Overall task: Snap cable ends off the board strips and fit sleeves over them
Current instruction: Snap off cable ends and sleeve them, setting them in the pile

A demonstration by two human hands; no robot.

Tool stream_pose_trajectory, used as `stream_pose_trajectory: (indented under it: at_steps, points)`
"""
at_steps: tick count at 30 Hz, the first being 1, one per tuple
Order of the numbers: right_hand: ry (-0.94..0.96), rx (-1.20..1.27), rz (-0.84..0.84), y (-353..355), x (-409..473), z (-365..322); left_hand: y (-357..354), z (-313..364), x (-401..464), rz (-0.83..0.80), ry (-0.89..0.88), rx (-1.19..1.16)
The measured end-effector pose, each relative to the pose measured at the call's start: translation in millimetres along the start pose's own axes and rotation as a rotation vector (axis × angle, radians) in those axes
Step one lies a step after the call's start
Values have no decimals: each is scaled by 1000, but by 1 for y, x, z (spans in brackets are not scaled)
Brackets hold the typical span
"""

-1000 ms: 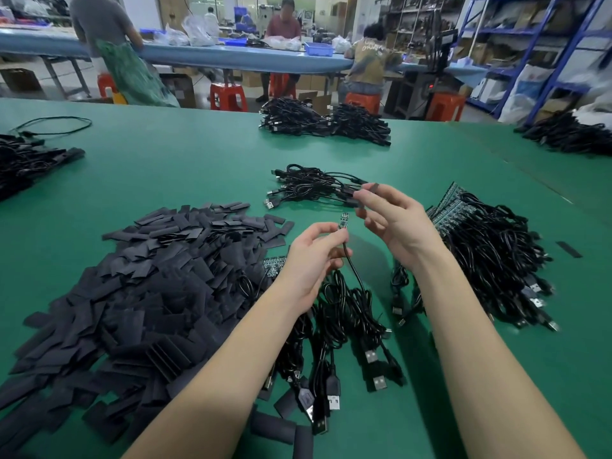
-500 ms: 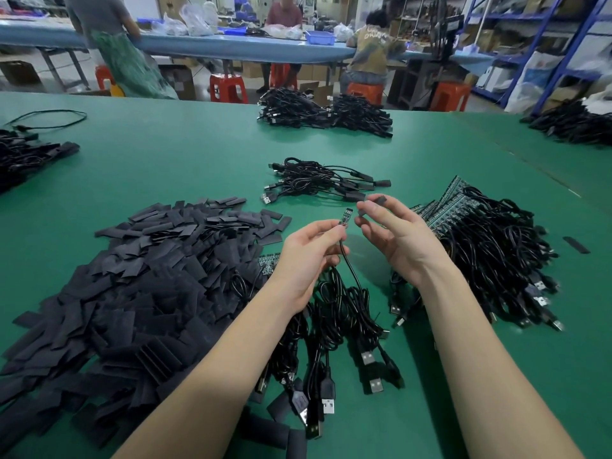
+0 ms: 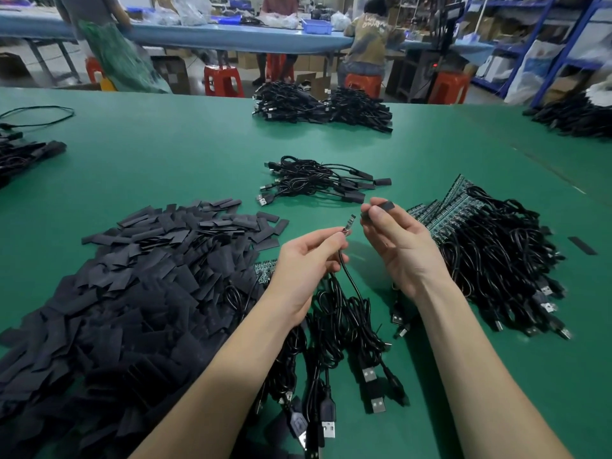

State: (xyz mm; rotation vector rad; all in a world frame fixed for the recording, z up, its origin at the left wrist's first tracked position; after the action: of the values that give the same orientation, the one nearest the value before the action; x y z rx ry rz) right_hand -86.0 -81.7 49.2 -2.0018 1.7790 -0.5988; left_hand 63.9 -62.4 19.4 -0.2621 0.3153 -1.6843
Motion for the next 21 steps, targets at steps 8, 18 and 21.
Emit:
stream_pose_trajectory:
  at_steps: [8, 18, 21]
  points:
    - [25, -53, 15, -4, -1, 1, -1, 0, 0, 18, 0, 16]
    - [31, -52, 65, 0, -4, 4, -3, -2, 3, 18, -3, 48]
    - [22, -52, 73, 0, -5, 4, -3, -2, 3, 20, -14, 68]
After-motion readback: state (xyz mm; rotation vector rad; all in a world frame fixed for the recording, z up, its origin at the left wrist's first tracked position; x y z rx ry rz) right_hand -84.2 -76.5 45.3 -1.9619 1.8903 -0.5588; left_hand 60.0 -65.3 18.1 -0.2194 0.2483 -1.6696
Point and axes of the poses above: each hand's wrist, its own x-axis towards the middle knuckle, its own y-axis out of the back of the hand, z = x × y, the point moved 5 cm from there along x, towards the middle knuckle, and after that the axes turned 5 degrees about -z, right-handed, at the moved point
